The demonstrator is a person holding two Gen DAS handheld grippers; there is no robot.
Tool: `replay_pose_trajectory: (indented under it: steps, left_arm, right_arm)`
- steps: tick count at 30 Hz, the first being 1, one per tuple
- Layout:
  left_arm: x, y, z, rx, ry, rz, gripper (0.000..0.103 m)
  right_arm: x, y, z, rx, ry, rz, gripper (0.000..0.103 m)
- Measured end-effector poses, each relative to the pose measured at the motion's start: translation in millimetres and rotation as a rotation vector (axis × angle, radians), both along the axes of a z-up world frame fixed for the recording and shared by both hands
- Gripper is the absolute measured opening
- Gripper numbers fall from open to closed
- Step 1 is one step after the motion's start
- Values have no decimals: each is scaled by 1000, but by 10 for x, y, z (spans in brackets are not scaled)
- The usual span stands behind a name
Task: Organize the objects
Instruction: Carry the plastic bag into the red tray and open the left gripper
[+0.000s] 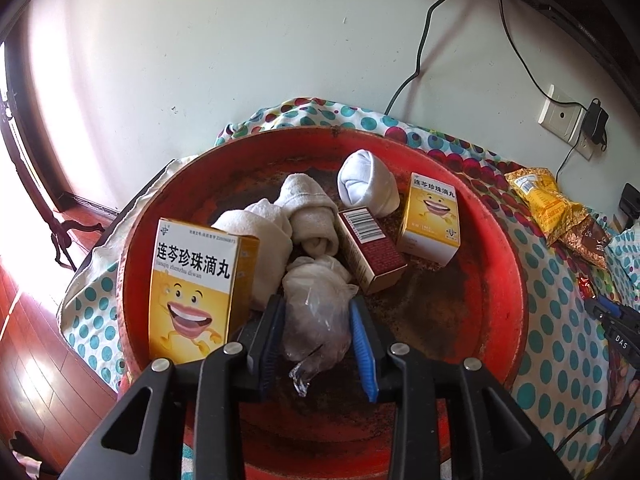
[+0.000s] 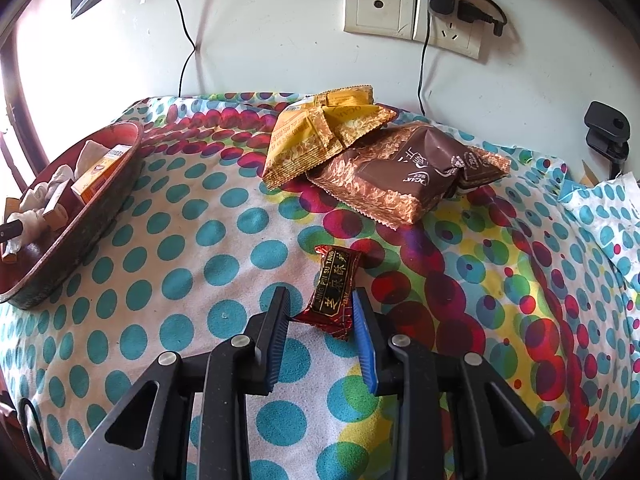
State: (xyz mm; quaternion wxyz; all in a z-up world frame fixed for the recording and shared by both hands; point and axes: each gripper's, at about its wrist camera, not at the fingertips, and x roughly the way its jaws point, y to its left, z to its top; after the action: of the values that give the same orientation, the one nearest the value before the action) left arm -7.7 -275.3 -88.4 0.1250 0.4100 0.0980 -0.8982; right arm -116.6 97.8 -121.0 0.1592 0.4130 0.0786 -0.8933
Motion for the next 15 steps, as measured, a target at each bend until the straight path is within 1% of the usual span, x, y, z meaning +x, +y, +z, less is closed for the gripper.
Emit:
replay_pose_trajectory:
  steps: [5, 8, 15]
  left_arm:
    - [32, -19, 78, 36, 44, 4, 37]
    - [21, 3, 92, 19, 45, 8, 38]
    - [8, 124, 128, -12, 60, -26, 38]
  right_arm:
    - [8, -2, 2, 0, 3, 0, 30]
    - [17, -9, 12, 5, 12, 1, 30]
    - [87, -68, 67, 30, 55, 26, 29]
